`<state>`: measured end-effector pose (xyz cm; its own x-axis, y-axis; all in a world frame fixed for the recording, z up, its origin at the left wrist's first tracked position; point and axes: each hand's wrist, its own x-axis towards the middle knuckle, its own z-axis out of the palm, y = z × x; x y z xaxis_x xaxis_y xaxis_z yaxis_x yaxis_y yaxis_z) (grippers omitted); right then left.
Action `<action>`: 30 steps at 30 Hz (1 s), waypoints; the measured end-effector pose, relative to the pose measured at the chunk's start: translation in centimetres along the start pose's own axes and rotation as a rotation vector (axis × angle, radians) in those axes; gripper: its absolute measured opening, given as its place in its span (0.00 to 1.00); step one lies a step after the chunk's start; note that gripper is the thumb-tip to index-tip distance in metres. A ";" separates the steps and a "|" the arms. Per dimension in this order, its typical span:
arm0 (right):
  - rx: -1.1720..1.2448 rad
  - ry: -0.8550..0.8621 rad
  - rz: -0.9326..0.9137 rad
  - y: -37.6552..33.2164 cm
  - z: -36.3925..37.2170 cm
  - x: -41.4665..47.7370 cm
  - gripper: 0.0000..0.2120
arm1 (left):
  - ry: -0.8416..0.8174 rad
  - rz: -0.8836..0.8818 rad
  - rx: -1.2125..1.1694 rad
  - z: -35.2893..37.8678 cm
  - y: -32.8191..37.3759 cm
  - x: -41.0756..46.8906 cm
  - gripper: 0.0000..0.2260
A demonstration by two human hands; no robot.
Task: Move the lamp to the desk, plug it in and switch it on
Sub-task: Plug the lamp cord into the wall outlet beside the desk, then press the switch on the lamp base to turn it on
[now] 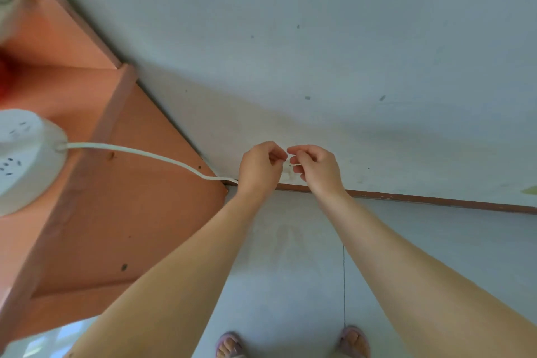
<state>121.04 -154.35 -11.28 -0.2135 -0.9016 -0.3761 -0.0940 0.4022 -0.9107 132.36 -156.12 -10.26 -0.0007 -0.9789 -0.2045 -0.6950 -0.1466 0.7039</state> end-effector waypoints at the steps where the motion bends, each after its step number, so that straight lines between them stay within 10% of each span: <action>1: 0.004 0.003 0.004 -0.8 -0.2 -0.8 0.11 | -0.011 -0.007 -0.017 -0.9 0.7 -0.6 0.08; 30: -0.349 -0.519 -0.305 -17.7 15.5 -18.2 0.17 | 0.380 -0.282 -0.007 -26.3 -4.6 -17.9 0.09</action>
<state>141.68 -147.49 9.06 0.3565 -0.9069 -0.2247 -0.4019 0.0683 -0.9131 154.47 -141.71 8.06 0.4512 -0.8835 -0.1258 -0.6258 -0.4137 0.6612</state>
